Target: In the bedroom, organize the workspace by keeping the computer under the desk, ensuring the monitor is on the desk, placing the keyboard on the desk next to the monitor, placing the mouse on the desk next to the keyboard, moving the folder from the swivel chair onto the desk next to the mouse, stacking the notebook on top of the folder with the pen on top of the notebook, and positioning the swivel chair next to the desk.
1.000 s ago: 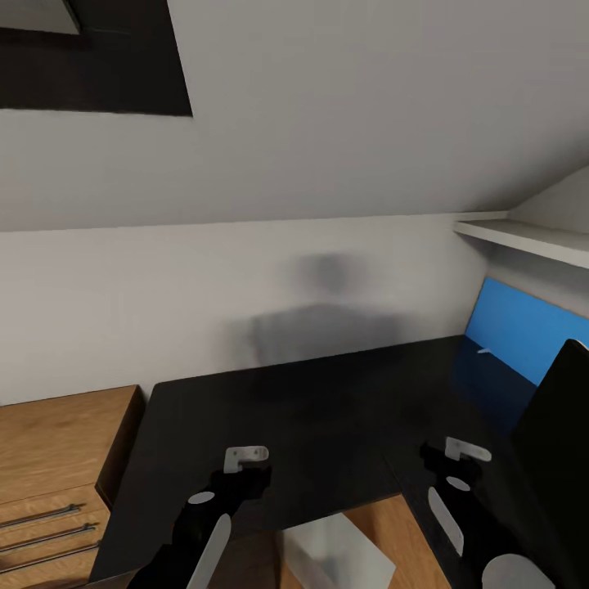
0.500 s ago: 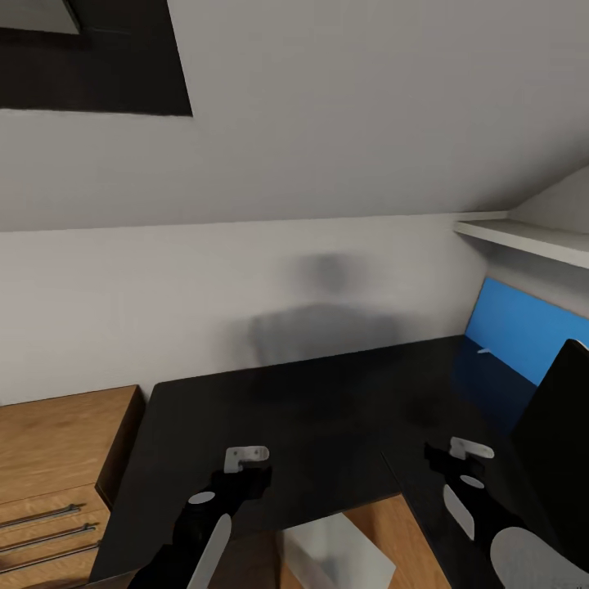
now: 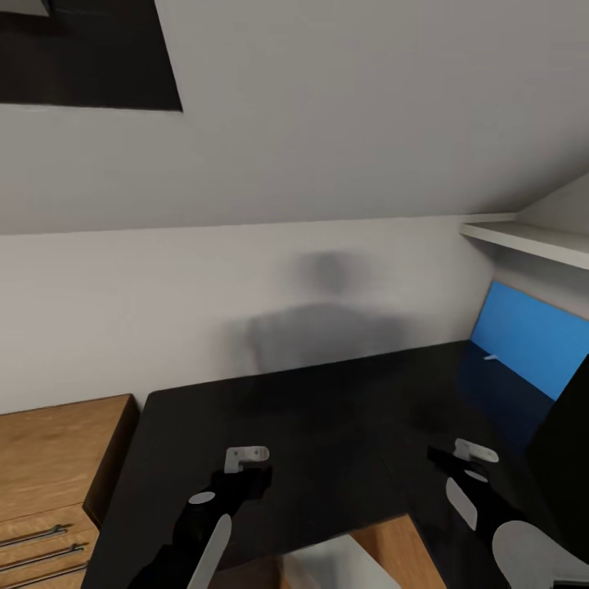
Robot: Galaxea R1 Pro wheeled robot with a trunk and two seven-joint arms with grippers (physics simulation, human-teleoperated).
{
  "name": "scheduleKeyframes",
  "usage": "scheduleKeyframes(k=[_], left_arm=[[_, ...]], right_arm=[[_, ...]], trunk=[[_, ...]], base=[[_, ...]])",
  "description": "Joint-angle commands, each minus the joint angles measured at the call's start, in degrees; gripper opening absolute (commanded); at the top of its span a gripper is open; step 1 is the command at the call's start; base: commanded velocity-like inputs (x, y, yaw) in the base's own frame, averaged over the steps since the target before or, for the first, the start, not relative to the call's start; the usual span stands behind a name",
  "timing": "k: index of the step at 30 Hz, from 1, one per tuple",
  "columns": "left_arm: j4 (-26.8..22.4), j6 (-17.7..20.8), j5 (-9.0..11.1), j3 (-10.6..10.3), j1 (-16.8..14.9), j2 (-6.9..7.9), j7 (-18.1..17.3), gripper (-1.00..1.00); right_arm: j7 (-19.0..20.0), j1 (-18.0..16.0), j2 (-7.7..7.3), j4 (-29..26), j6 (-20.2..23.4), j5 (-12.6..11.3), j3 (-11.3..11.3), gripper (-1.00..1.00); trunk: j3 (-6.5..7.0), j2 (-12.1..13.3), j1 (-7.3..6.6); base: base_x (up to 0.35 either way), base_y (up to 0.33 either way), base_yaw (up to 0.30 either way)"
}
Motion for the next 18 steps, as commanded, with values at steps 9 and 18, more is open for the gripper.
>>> scheduleKeyframes(k=[9,18], left_arm=[[-0.1,0.2,0.5,-0.1,-0.1,0.01,0.5,1.00],[-0.1,0.3,0.6,-0.1,-0.1,0.01,0.4,1.00]], right_arm=[[-0.4,-0.1,0.08,-0.7,0.7,-3.7,0.0,1.00],[-0.4,-0.1,0.05,-1.4,0.3,-3.8,0.0,1.00]], trunk=[[-0.11,-0.1,0.04],[-0.11,-0.1,0.04]], base=[[0.064,-0.037,0.000],[0.131,-0.134,0.000]])
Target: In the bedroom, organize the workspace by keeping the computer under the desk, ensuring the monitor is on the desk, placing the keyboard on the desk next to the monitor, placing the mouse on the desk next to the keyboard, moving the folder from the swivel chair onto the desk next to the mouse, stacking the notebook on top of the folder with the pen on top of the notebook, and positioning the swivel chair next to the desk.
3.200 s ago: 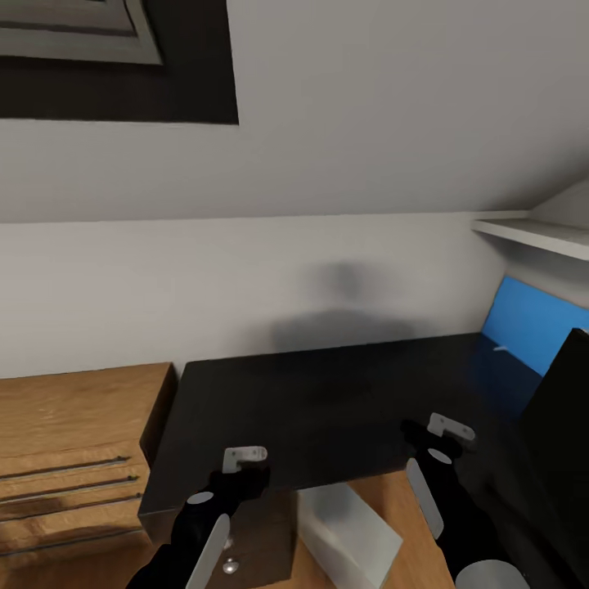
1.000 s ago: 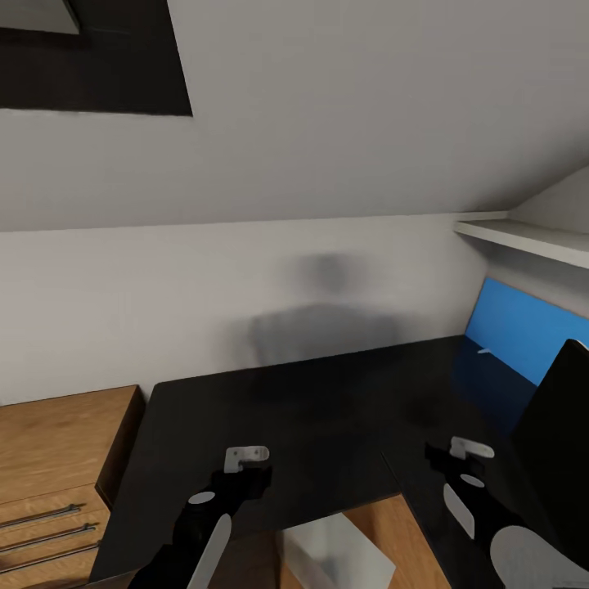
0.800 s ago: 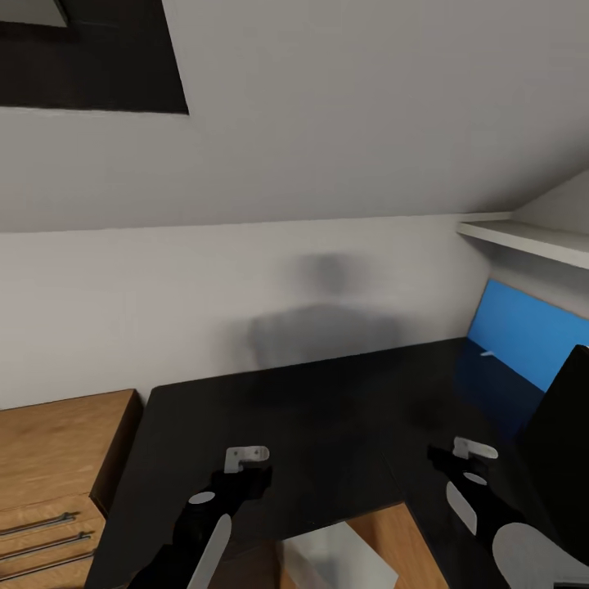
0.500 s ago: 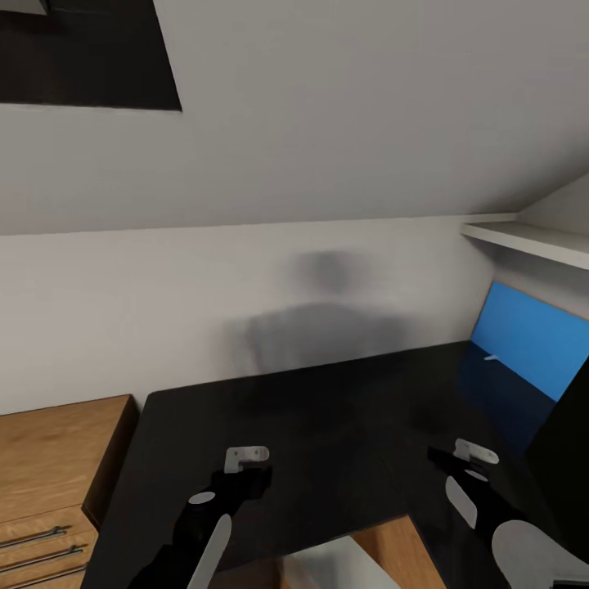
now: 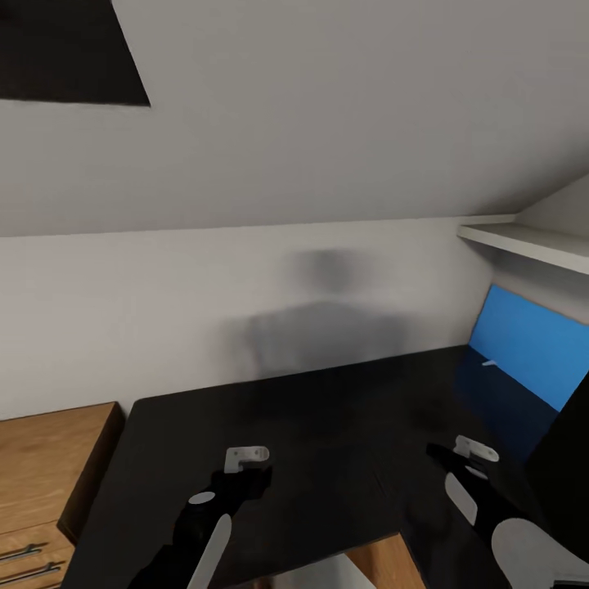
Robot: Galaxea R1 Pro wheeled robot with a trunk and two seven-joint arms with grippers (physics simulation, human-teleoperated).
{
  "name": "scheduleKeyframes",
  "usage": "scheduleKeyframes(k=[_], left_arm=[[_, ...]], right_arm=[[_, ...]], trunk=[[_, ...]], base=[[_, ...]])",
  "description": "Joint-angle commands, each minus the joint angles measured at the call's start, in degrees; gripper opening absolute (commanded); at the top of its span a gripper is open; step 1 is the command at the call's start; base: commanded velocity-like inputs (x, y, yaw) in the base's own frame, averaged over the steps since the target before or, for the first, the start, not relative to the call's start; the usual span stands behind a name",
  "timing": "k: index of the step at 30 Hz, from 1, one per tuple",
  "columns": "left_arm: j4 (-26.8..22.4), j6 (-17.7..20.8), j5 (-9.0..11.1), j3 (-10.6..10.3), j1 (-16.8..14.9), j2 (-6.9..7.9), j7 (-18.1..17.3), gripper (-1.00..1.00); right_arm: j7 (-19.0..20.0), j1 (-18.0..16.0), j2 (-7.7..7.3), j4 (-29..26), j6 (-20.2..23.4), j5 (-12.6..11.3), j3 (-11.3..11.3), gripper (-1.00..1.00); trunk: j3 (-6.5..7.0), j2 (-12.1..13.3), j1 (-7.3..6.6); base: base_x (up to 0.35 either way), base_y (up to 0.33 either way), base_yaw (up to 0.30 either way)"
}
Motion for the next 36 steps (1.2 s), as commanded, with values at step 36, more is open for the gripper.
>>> scheduleKeyframes(k=[36], left_arm=[[-2.5,0.4,0.9,0.4,-0.1,-0.02,0.5,1.00]], right_arm=[[-0.3,0.0,1.02,-3.7,0.1,-0.6,0.1,1.00]], trunk=[[-0.02,-0.1,0.03]], base=[[0.002,-0.002,-0.020]])
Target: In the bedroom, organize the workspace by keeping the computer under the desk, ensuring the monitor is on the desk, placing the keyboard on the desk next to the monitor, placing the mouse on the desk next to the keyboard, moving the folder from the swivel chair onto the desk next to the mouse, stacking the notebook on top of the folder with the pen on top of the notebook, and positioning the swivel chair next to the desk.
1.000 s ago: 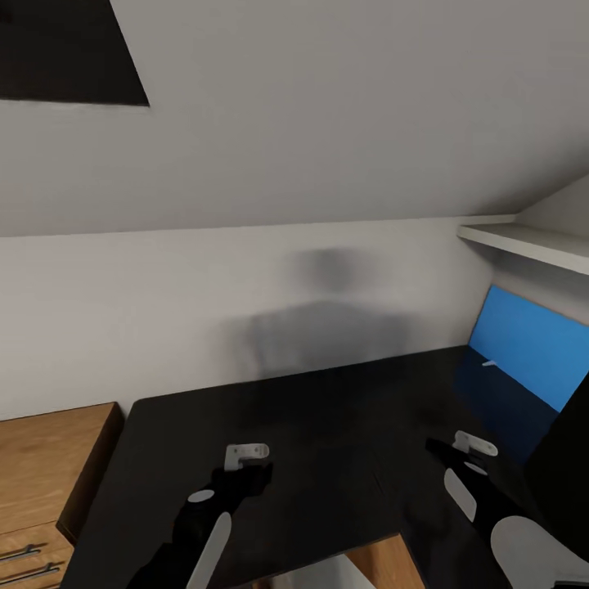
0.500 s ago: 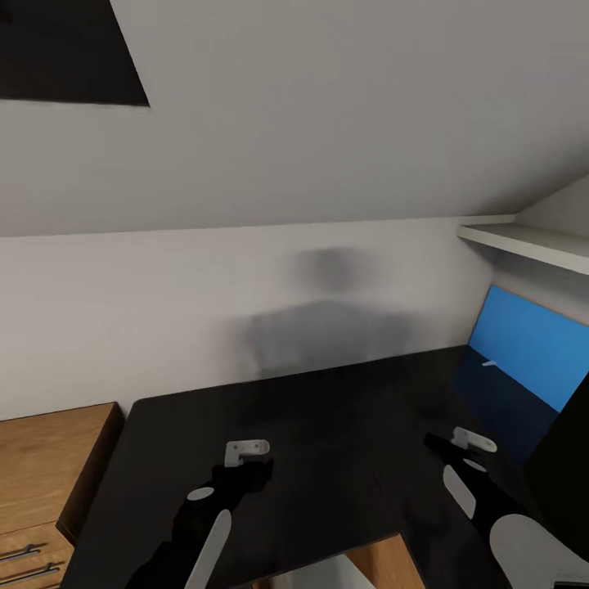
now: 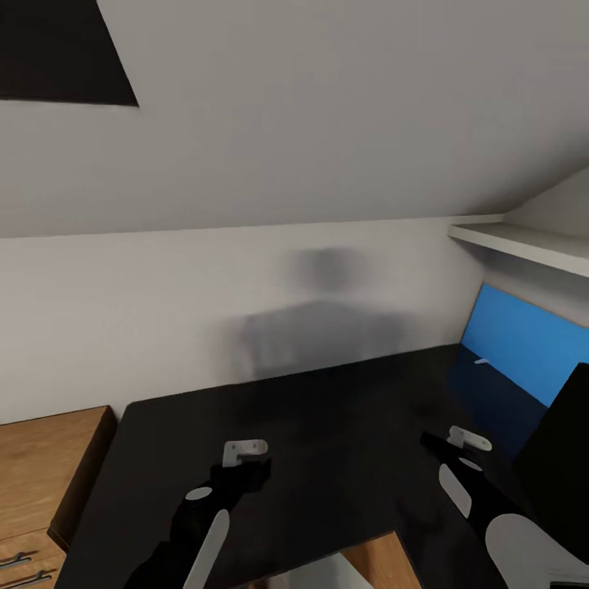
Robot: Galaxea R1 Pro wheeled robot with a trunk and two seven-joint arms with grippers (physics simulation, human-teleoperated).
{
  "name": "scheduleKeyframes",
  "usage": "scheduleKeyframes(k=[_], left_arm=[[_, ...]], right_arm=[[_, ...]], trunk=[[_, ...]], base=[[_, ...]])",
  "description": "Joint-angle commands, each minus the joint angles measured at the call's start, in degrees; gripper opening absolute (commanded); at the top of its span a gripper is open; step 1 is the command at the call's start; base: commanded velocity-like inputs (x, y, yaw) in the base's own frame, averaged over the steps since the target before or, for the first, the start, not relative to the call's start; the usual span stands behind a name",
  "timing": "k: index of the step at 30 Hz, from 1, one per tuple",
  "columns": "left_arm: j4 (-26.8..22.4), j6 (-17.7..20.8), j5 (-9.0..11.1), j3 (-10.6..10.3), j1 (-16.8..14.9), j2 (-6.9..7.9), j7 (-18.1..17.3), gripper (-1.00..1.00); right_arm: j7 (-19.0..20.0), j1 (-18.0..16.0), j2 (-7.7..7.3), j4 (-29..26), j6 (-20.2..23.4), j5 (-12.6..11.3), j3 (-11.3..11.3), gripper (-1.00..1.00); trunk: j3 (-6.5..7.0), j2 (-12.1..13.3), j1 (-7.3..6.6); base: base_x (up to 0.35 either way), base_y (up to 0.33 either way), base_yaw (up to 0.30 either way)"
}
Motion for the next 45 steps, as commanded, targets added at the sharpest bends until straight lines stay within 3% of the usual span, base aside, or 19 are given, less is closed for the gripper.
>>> scheduleKeyframes(k=[1,14,22,45], left_arm=[[-0.1,0.2,0.6,-0.1,0.0,0.01,0.5,1.00],[-0.2,0.2,0.6,0.0,0.0,-0.13,0.6,1.00],[-0.2,0.2,0.6,0.0,0.0,-0.14,0.6,1.00],[-0.1,0.1,0.5,0.0,0.0,0.14,0.5,1.00]], right_arm=[[-0.1,0.0,0.00,0.0,-0.1,-0.5,0.1,1.00],[-0.2,0.0,-0.07,0.3,0.4,-0.3,0.0,1.00],[-0.2,0.0,-0.35,0.4,4.4,-0.3,-0.1,1.00],[0.0,0.0,-0.18,0.0,4.7,-0.2,0.2,1.00]], trunk=[[-0.11,-0.1,0.03],[-0.09,-0.1,0.03],[-0.09,-0.1,0.03],[-0.09,-0.1,0.03]], base=[[0.000,0.000,-0.069],[0.000,0.000,-0.010],[0.000,0.000,0.000],[0.000,-0.014,0.000]])
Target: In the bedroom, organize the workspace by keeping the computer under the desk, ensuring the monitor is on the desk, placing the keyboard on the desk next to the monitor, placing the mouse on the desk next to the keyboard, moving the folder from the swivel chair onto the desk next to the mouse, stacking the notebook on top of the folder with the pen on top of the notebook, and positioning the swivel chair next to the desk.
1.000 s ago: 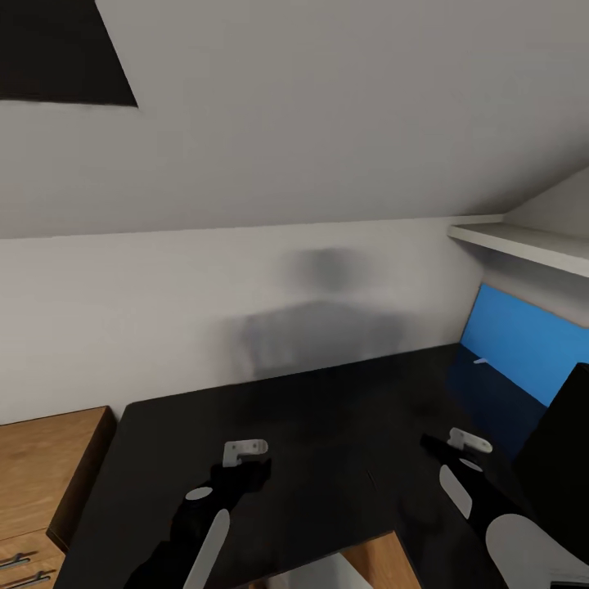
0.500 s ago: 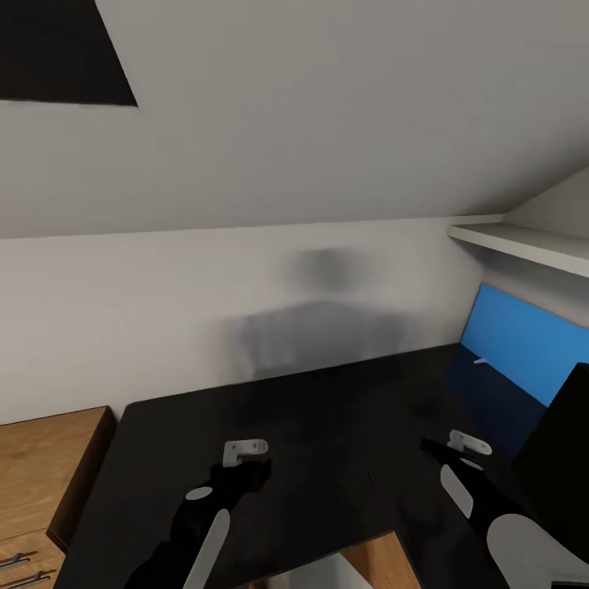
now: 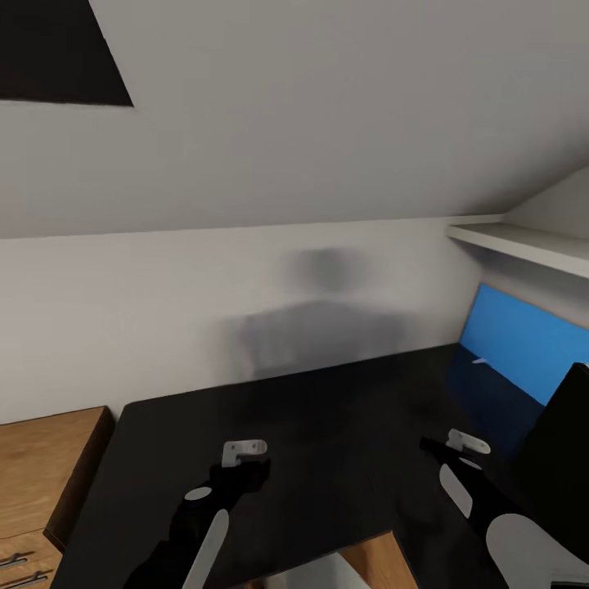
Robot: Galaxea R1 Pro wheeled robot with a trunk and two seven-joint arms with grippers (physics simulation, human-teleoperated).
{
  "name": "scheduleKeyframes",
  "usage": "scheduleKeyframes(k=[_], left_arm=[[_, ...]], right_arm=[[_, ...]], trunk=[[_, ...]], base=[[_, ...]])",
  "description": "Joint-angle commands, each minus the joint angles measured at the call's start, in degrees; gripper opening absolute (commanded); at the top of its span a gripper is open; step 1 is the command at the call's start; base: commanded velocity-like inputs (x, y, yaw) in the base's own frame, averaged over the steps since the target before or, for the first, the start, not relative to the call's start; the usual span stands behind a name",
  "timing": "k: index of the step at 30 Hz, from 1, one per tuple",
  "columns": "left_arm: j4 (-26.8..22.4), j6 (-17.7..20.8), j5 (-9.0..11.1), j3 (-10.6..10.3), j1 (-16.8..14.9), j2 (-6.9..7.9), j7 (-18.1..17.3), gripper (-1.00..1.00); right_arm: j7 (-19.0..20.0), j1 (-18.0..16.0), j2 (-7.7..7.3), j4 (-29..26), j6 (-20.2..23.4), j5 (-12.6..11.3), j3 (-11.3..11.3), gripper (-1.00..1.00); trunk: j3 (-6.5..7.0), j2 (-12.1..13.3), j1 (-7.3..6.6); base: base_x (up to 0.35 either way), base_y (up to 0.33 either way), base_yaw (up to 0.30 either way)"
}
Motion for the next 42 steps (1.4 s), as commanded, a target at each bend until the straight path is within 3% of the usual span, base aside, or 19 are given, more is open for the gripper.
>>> scheduleKeyframes(k=[1,9,28,36,42], left_arm=[[-0.1,0.2,0.6,-0.1,-0.1,0.03,0.5,1.00],[-0.1,0.2,0.6,-0.1,-0.1,0.06,0.5,1.00],[-1.3,0.2,0.7,0.0,-0.1,-0.06,0.5,1.00],[-1.5,0.2,0.7,0.0,-0.1,-0.10,0.6,1.00],[-1.5,0.2,0.7,0.5,-0.1,-0.12,0.6,1.00]], right_arm=[[-0.2,0.0,0.00,-0.1,0.4,-0.2,0.0,1.00],[-0.2,0.0,0.01,-0.1,0.3,-0.1,0.0,1.00],[-0.3,0.0,0.06,0.5,0.8,-0.2,0.2,1.00],[-0.2,0.0,-0.10,0.6,4.5,-0.3,-0.1,1.00],[-0.2,0.0,-0.23,0.6,6.1,-0.3,-0.3,1.00]], trunk=[[-0.11,-0.1,0.03],[-0.11,-0.1,0.03],[-0.11,-0.1,0.03],[-0.11,-0.1,0.03],[-1.19,-2.5,1.35]], base=[[0.000,-0.222,0.000],[0.000,-0.211,0.000],[0.000,-0.015,0.000],[0.000,0.000,0.000],[0.000,0.000,0.000]])
